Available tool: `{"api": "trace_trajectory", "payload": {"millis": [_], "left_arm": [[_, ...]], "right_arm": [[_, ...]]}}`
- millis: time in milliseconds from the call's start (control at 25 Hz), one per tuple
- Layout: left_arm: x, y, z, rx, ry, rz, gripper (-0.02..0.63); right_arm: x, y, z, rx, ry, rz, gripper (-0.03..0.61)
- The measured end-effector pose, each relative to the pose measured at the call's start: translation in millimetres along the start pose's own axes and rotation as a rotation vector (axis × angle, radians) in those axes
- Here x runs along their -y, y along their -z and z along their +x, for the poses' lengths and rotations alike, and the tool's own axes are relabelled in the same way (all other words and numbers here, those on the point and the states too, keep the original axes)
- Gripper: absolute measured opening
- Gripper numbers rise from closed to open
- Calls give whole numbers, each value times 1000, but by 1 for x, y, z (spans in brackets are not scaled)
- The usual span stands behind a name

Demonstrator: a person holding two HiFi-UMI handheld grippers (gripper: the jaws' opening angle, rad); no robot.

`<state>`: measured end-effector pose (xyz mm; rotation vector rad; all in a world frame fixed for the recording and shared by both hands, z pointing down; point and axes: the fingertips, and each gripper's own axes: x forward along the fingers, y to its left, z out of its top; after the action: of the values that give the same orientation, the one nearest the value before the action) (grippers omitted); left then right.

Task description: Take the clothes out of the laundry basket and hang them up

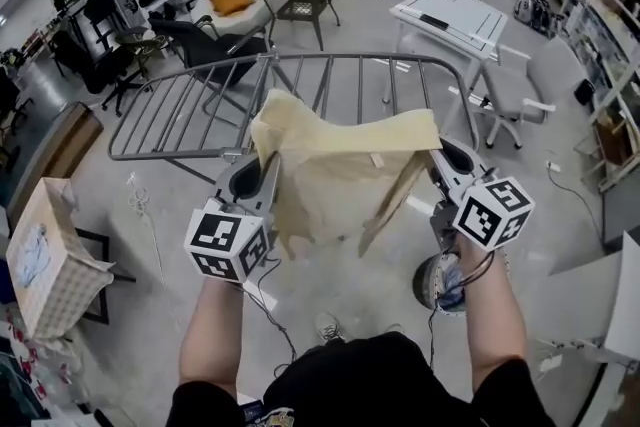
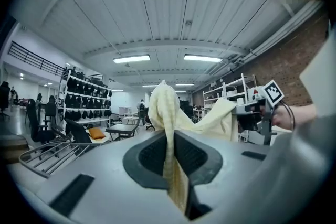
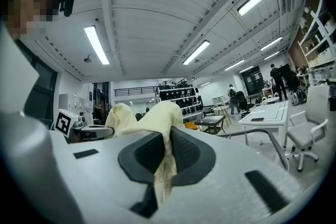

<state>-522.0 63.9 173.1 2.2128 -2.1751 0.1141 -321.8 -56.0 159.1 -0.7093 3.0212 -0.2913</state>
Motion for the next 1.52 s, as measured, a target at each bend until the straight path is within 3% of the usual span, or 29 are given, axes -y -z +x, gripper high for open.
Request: {"api": "trace_trajectory", "payload": {"millis": [480,920,1200,1520], "left_arm": [[-14,11,44,-5,21,-19,25],[-45,-7,137,-26,-75,35,25],[-52,-30,206,-2,-137,62,25],[-65,-45,252,9,-157,78,25]], "right_arm": [[30,-1,29,3,36,4,17],[108,-21,111,19,-61,25,17],[167,-53,153,46,-122,19,17],[205,-65,183,51,-135,11,17]]}}
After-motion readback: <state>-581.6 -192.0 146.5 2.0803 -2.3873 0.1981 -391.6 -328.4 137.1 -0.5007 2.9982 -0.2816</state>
